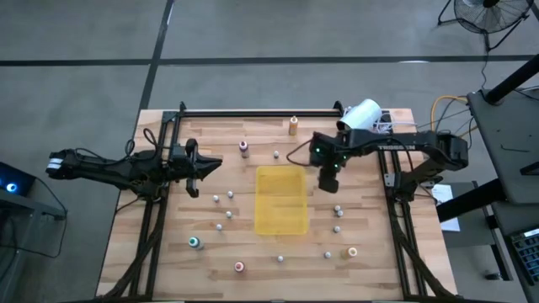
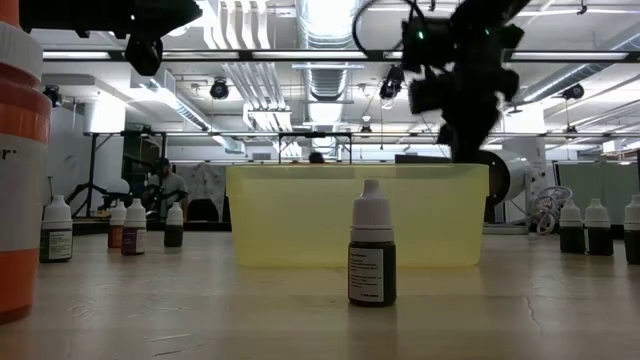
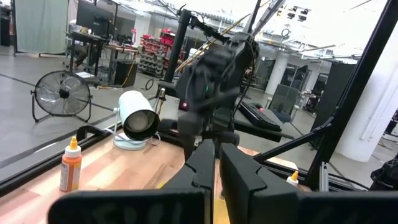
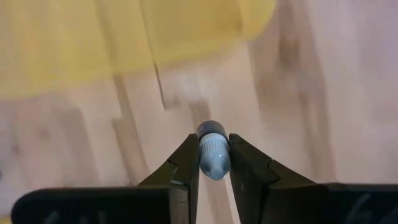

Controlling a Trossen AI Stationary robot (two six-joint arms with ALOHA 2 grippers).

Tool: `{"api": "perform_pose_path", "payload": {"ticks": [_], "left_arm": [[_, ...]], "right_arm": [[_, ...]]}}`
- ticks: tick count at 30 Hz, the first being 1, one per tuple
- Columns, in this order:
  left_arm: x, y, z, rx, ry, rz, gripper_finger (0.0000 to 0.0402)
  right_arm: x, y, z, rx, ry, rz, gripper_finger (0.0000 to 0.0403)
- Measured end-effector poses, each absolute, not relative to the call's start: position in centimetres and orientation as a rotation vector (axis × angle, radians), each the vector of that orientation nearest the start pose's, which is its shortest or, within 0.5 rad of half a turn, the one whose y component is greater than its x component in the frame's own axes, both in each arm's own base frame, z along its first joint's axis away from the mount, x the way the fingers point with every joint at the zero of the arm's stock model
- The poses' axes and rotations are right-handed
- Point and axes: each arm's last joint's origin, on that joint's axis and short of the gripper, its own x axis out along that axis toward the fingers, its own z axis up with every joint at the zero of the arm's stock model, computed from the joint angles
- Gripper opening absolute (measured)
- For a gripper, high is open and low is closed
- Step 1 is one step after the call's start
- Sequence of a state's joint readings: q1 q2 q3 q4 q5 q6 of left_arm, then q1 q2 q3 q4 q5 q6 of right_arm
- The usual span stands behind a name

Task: Pick & Place food coloring
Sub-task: Put the small violet food coloring bottle into the yellow bin

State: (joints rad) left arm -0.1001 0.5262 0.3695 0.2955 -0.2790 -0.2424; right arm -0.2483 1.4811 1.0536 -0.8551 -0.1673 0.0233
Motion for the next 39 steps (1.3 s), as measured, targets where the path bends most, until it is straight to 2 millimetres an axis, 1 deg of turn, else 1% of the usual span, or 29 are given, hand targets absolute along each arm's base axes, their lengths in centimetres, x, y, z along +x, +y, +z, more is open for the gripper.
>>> {"api": "perform_pose_path", "payload": {"ticks": [5,8,10,13,19,21,26,28,35,39], "left_arm": [[13.8,-0.6,27.0,-0.268,-0.157,0.161,0.0000],[13.8,-0.6,27.0,-0.268,-0.157,0.161,0.0000],[13.8,-0.6,27.0,-0.268,-0.157,0.161,0.0000],[13.8,-0.6,27.0,-0.268,-0.157,0.161,0.0000],[13.8,-0.6,27.0,-0.268,-0.158,0.161,0.0000],[13.8,-0.6,27.0,-0.268,-0.158,0.161,0.0000],[13.8,-0.6,27.0,-0.268,-0.158,0.161,0.0000],[13.8,-0.6,27.0,-0.268,-0.158,0.161,0.0000],[13.8,-0.6,27.0,-0.268,-0.158,0.161,0.0000],[13.8,-0.6,27.0,-0.268,-0.158,0.161,0.0000]], "right_arm": [[28.1,-6.0,27.1,0.244,1.130,-0.064,0.0055],[28.9,-5.6,29.4,0.221,1.059,-0.049,0.0055],[29.2,-5.2,30.5,0.209,1.025,-0.036,0.0055],[29.5,-4.5,31.7,0.215,0.988,-0.027,0.0055],[30.2,-3.1,32.5,0.208,0.975,0.005,0.0054],[30.4,-2.7,32.5,0.219,0.986,0.009,0.0054],[32.0,-1.5,32.3,0.206,1.001,0.045,0.0054],[32.8,-0.9,31.9,0.197,1.018,0.061,0.0054],[35.5,0.7,28.5,0.177,1.125,0.097,0.0054],[36.7,1.3,25.9,0.172,1.204,0.105,0.0054]]}}
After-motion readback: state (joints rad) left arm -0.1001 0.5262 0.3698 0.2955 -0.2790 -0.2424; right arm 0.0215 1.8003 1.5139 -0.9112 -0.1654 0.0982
